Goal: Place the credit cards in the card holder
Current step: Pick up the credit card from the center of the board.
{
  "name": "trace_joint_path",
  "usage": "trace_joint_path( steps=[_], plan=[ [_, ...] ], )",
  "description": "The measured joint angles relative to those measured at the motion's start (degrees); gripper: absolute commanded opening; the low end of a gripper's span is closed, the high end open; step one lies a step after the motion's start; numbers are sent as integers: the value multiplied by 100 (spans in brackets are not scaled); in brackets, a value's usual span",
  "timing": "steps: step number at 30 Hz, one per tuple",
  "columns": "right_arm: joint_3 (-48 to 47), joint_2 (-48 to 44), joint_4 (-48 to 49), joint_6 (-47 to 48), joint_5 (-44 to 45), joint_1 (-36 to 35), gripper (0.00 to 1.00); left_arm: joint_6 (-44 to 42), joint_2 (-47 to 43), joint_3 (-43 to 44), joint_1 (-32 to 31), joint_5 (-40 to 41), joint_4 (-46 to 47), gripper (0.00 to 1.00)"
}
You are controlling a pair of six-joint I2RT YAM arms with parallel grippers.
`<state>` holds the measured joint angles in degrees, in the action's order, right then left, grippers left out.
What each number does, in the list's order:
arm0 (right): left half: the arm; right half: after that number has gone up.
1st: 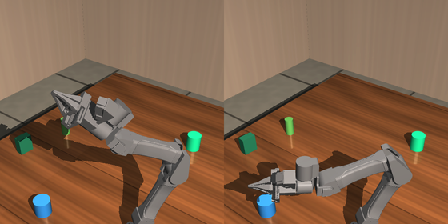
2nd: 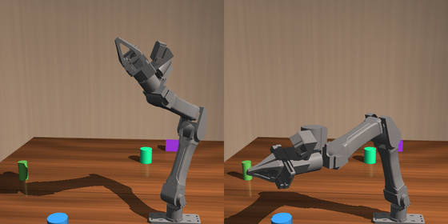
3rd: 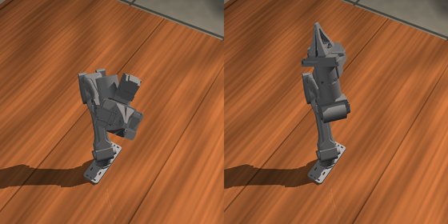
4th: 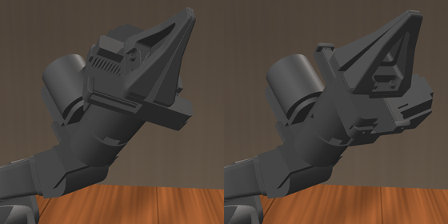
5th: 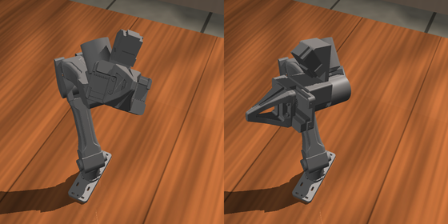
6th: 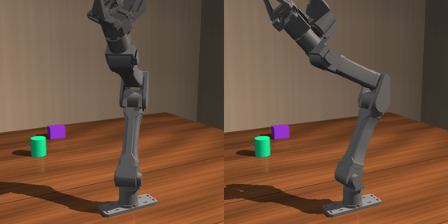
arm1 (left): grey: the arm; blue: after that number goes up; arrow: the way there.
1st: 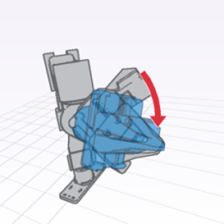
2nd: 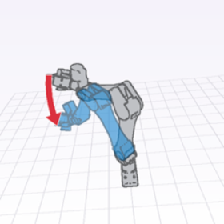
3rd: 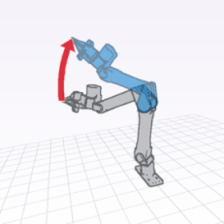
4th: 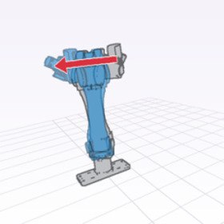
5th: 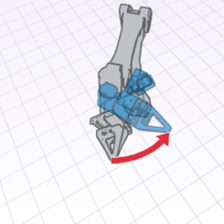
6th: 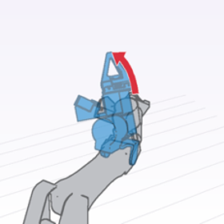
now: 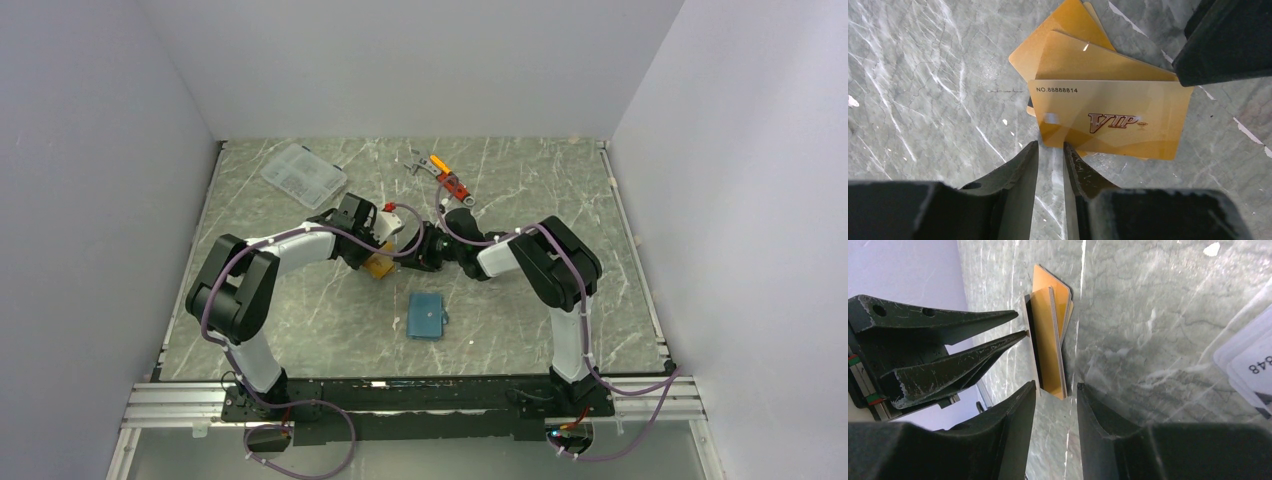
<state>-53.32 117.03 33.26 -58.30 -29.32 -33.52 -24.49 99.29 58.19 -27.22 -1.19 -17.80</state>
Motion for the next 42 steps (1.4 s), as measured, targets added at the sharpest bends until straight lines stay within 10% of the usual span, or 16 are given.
trace_joint_path(
  steps=[42],
  plan=[
    [-205,199,420,-356,-271,-210,37,-118,9,-11,-4,-76,-59,19]
  ],
)
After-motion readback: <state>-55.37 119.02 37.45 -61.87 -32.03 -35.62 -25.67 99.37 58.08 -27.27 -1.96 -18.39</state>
